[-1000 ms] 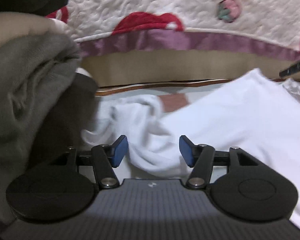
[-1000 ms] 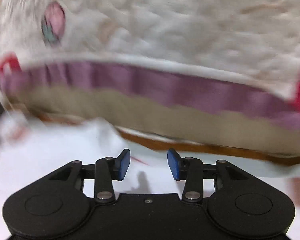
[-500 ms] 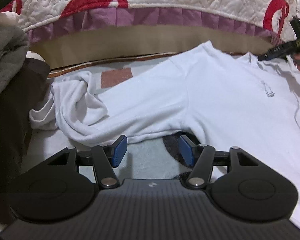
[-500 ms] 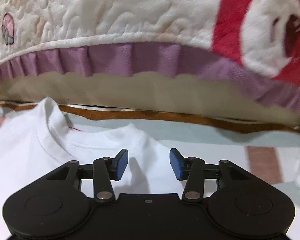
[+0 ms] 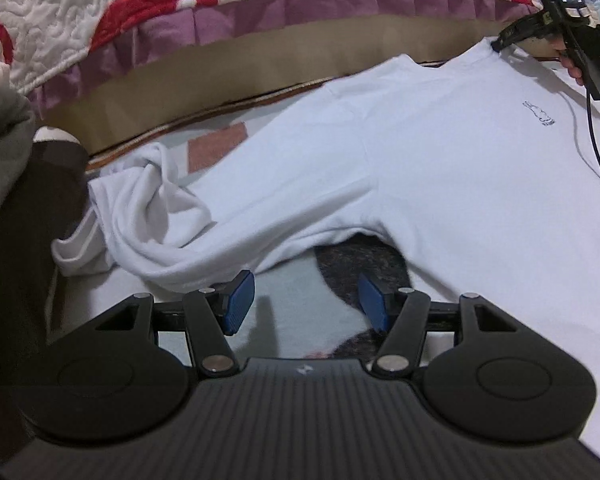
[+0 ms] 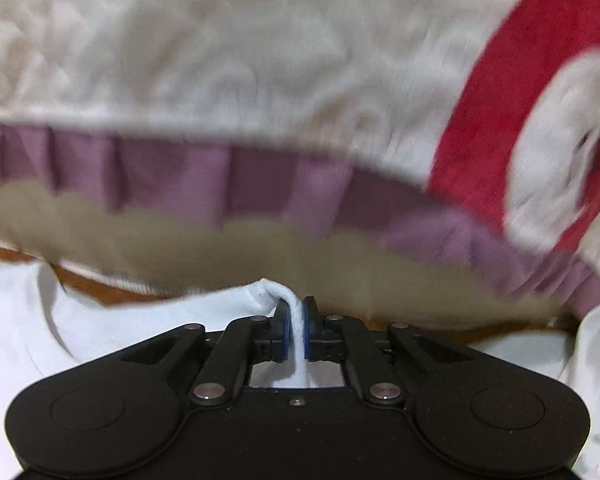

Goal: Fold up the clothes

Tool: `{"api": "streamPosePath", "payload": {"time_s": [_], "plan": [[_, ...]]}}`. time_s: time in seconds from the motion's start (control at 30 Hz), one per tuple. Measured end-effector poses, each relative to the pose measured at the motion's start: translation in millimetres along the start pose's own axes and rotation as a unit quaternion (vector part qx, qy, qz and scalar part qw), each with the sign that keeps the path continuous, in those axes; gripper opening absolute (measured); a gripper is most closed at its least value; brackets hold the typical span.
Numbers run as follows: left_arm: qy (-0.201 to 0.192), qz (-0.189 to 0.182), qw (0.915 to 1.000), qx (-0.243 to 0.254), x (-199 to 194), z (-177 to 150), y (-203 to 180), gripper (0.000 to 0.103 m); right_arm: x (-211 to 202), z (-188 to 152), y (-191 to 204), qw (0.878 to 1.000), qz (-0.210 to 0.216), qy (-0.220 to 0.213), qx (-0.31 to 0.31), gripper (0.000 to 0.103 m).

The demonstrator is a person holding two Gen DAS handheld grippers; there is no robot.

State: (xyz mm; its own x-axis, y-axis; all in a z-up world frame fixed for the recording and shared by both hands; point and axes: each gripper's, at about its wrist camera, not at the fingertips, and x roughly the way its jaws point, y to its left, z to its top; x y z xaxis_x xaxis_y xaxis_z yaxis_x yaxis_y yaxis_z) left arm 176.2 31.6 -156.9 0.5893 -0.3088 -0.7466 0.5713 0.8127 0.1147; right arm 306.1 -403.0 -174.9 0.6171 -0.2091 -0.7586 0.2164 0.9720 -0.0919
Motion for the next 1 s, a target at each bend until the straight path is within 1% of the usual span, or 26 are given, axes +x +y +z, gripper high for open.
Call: {"api": "streamPosePath", "payload": {"time_s": [0.03, 0.07, 0.1, 0.13, 0.2, 0.23, 0.27, 0.33, 0.37, 0.4, 0.43, 0.47, 0.5, 0.53, 0.57, 0.6, 0.63, 0.67, 0.7, 0.8, 0.83, 0.9, 0.97, 1.0], "plan": [[-0.002, 0.001, 1.0000, 0.002, -0.6, 0.8, -2.3, 0.057, 0.9, 0.0, -0.7, 1.000, 0.008, 0.009, -0.004, 0.020], [-0.005, 0.001, 1.0000, 0.004, -1.3, 1.6, -4.7, 0.057, -8.3, -0.3, -3.2, 1.000, 0.012, -0.008, 0.000, 0.025], [-0.008, 0.002, 1.0000, 0.005, -2.4, 2.2, -6.6, 0.059, -24.0, -3.2, -13.1, 0.998, 0.040, -0.025, 0.034, 0.037], [-0.007, -0.001, 1.0000, -0.002, -3.8, 1.7, -6.5, 0.060, -41.6, -7.2, -25.8, 0.993, 0.078, -0.039, 0.080, 0.047], [-0.004, -0.008, 0.9998, -0.017, -6.9, 0.1, -5.5, 0.061, -79.8, -31.6, -54.6, 0.977, 0.126, -0.054, 0.166, 0.054], [0.007, -0.015, 0.9993, -0.032, -8.4, -1.6, -3.3, 0.061, -99.2, -45.3, -69.3, 0.965, 0.147, -0.059, 0.207, 0.054], [0.019, -0.022, 0.9984, -0.049, -9.9, -3.6, -0.9, 0.061, -120.3, -62.9, -81.5, 0.961, 0.150, -0.058, 0.226, 0.054], [0.043, -0.037, 0.9950, -0.082, -12.9, -7.5, 4.1, 0.061, -164.6, -104.0, -102.5, 0.961, 0.137, -0.046, 0.234, 0.054], [0.063, -0.045, 0.9916, -0.104, -14.6, -9.9, 8.0, 0.061, -184.2, -127.0, -112.4, 0.962, 0.131, -0.033, 0.238, 0.054], [0.093, -0.046, 0.9855, -0.135, -16.1, -12.3, 13.5, 0.061, -202.4, -150.1, -122.4, 0.961, 0.127, -0.019, 0.245, 0.054], [0.113, -0.045, 0.9803, -0.156, -19.9, -14.1, 17.6, 0.061, -217.1, -175.2, -134.5, 0.954, 0.131, 0.003, 0.269, 0.055], [0.131, -0.043, 0.9748, -0.176, -24.0, -15.8, 21.4, 0.061, -230.3, -201.1, -147.5, 0.944, 0.139, 0.027, 0.299, 0.055], [0.130, -0.054, 0.9721, -0.188, -31.5, -17.0, 24.6, 0.061, -243.5, -227.0, -160.5, 0.931, 0.147, 0.051, 0.330, 0.055], [0.121, -0.063, 0.9712, -0.195, -38.5, -18.2, 26.5, 0.062, -255.1, -250.5, -166.5, 0.923, 0.147, 0.062, 0.350, 0.055], [0.112, -0.071, 0.9703, -0.202, -45.4, -19.5, 28.1, 0.063, -265.9, -272.9, -169.2, 0.917, 0.143, 0.066, 0.367, 0.055], [0.105, -0.070, 0.9689, -0.213, -51.5, -23.2, 28.3, 0.065, -276.8, -295.4, -171.9, 0.910, 0.139, 0.071, 0.383, 0.055], [0.102, -0.068, 0.9664, -0.226, -54.7, -26.6, 28.4, 0.066, -284.1, -307.9, -171.8, 0.907, 0.136, 0.074, 0.391, 0.056], [0.101, -0.069, 0.9622, -0.243, -56.4, -31.9, 28.5, 0.066, -289.8, -316.0, -170.6, 0.906, 0.133, 0.075, 0.395, 0.056], [0.104, -0.076, 0.9557, -0.264, -57.3, -39.1, 27.3, 0.066, -295.6, -324.2, -169.3, 0.905, 0.131, 0.077, 0.398, 0.056], [0.120, -0.108, 0.9384, -0.305, -58.0, -57.4, 19.2, 0.067, -291.1, -321.2, -163.5, 0.901, 0.142, 0.074, 0.404, 0.056], [0.121, -0.116, 0.9359, -0.310, -59.7, -63.1, 15.9, 0.067, -288.8, -319.1, -161.5, 0.899, 0.146, 0.073, 0.406, 0.056], [0.110, -0.124, 0.9359, -0.311, -65.0, -68.1, 13.8, 0.072, -284.1, -315.0, -157.5, 0.896, 0.155, 0.070, 0.409, 0.056], [0.098, -0.132, 0.9361, -0.311, -70.4, -72.5, 12.1, 0.072, -279.5, -310.9, -153.5, 0.894, 0.163, 0.068, 0.413, 0.056], [0.092, -0.136, 0.9361, -0.311, -73.1, -74.8, 11.3, 0.073, -275.6, -312.0, -151.7, 0.893, 0.168, 0.075, 0.411, 0.056]]}}
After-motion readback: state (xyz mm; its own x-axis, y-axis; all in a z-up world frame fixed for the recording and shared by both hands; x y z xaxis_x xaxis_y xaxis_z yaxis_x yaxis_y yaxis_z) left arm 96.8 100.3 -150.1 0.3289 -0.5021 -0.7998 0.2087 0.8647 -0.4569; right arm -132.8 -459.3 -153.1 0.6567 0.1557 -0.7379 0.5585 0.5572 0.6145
